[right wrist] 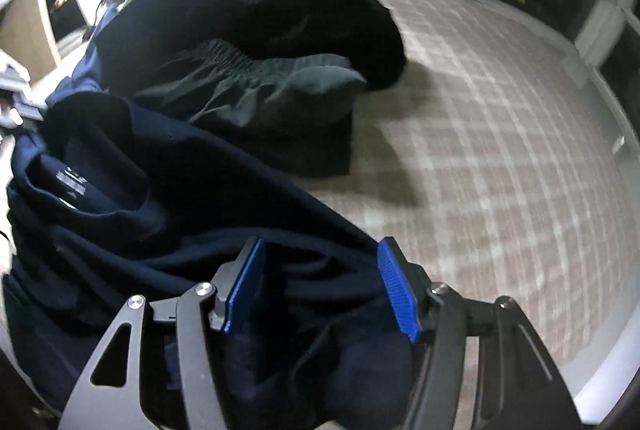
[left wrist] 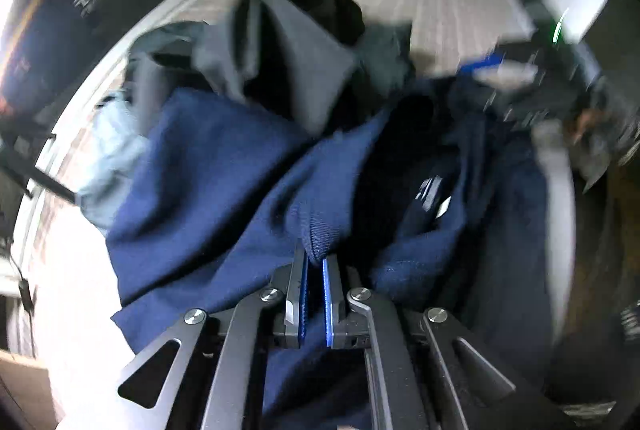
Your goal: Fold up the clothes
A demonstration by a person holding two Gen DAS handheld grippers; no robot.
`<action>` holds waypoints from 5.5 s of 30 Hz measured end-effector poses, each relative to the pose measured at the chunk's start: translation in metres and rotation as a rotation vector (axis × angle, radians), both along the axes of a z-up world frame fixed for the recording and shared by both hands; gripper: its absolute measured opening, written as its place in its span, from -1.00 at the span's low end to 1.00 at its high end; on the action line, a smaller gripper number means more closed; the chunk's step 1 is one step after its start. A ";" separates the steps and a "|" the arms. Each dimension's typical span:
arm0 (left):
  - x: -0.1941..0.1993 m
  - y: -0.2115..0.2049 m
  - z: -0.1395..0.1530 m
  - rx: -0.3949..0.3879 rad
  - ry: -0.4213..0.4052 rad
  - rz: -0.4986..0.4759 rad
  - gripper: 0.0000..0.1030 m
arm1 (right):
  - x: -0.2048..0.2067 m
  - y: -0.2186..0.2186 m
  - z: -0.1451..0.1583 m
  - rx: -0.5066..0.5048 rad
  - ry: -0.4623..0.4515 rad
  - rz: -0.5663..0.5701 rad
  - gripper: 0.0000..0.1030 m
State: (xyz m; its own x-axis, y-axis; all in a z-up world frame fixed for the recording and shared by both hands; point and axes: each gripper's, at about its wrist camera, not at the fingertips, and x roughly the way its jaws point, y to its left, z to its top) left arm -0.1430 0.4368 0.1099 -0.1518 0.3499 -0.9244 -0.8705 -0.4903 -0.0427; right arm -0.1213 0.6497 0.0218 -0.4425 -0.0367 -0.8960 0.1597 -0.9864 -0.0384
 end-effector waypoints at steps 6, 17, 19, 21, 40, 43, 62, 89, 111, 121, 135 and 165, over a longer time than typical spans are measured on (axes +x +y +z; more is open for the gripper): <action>-0.041 -0.015 0.079 0.164 0.076 0.066 -0.88 | 0.001 0.017 0.031 -0.185 0.053 -0.029 -1.00; -0.072 -0.046 0.026 -0.011 0.149 0.213 -0.09 | -0.010 0.029 0.049 -0.173 0.092 -0.069 -0.47; -0.058 -0.055 0.021 -0.025 0.153 0.179 -0.09 | -0.009 0.017 0.045 -0.169 0.103 -0.002 -0.37; -0.057 -0.063 0.021 -0.025 0.168 0.186 -0.06 | -0.015 0.006 0.040 -0.159 0.102 0.039 -0.37; -0.074 -0.037 -0.051 -0.019 0.026 0.162 -0.44 | -0.068 -0.029 0.010 -0.178 0.054 0.237 -0.88; -0.069 -0.036 -0.043 -0.007 0.030 0.154 -0.97 | -0.057 -0.018 0.028 -0.186 0.103 0.216 -0.89; -0.079 -0.069 0.027 0.057 0.183 0.328 -0.95 | -0.045 0.027 0.070 -0.285 0.159 -0.001 -0.88; -0.013 -0.125 0.071 0.188 0.094 0.181 -0.94 | -0.009 0.008 0.102 -0.173 0.180 0.094 -0.91; 0.242 -0.376 0.462 0.310 0.969 0.338 -0.93 | 0.222 -0.189 0.508 -0.061 0.925 0.136 -0.92; 0.348 -0.433 0.543 0.259 1.221 0.441 -0.93 | 0.304 -0.251 0.589 0.029 1.091 0.157 -0.93; 0.309 -0.430 0.507 0.037 1.166 0.483 -0.86 | 0.275 -0.294 0.578 0.198 1.147 0.097 -0.93; -0.097 -0.502 0.063 -0.282 0.282 0.856 0.03 | -0.146 -0.305 0.125 0.083 0.184 0.294 -0.08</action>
